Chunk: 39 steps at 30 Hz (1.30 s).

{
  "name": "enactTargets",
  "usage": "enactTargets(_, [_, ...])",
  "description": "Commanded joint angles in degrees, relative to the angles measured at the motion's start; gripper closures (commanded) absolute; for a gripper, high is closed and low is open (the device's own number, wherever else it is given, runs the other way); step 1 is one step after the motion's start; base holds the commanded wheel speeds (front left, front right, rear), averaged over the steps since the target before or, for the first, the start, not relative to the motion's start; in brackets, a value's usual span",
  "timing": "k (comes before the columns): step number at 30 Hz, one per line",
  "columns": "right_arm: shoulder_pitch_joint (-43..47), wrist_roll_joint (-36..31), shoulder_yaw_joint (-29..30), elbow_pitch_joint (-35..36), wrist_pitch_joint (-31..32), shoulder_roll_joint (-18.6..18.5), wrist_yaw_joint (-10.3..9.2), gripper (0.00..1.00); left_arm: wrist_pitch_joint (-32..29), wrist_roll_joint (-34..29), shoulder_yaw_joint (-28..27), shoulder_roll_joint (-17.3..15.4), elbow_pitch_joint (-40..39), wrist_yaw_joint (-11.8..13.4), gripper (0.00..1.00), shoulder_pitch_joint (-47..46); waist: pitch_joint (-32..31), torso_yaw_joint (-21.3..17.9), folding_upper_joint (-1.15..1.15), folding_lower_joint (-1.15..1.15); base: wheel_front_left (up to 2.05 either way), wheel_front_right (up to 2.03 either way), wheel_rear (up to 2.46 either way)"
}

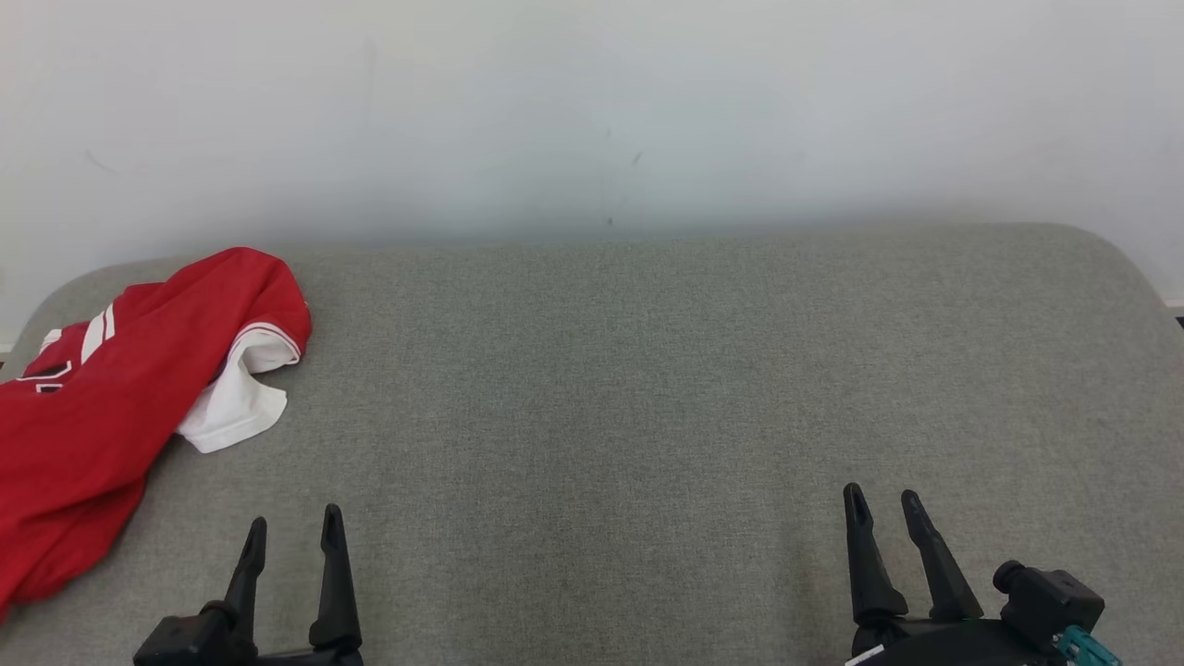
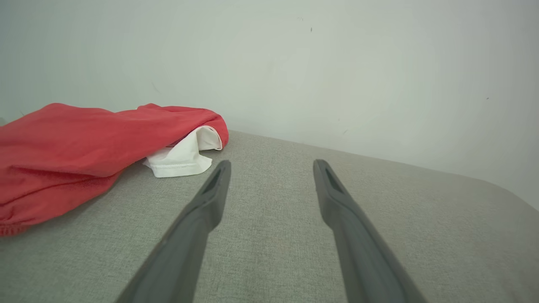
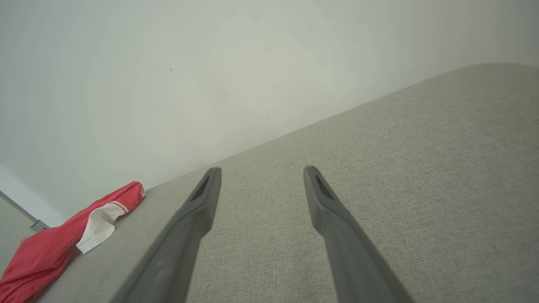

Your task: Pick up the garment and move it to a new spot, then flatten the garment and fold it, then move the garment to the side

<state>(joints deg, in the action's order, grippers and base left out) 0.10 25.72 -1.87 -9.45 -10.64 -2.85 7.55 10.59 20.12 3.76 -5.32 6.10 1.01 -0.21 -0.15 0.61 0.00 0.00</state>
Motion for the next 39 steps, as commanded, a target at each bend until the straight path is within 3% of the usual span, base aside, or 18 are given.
enactTargets(1, [0.2, -1.5, -0.1, 0.3, -0.6, 0.0, -0.08, 0.00, 0.6, -1.5, -0.2, -0.2, -0.6, 0.0, 0.00, 0.4, 0.0, 0.0, 0.00, 0.00, 0.00, 0.00, 0.00])
enactTargets(22, [1.4, -11.6, 1.1, -0.4, -3.1, 0.0, -0.10, 0.00, 3.2, -10.2, -1.5, -0.1, 1.0, -1.4, 0.00, 2.1, -0.6, 0.5, 0.00, 0.00, 0.00, 0.00, 0.00])
enactTargets(39, [1.5, -18.0, 1.3, -2.5, -4.6, 0.0, -0.12, 0.00, 4.2, -15.6, -1.7, -0.3, 3.5, -1.1, 0.00, 1.9, -1.3, 1.0, 0.00, 0.00, 0.00, 0.00, 0.00])
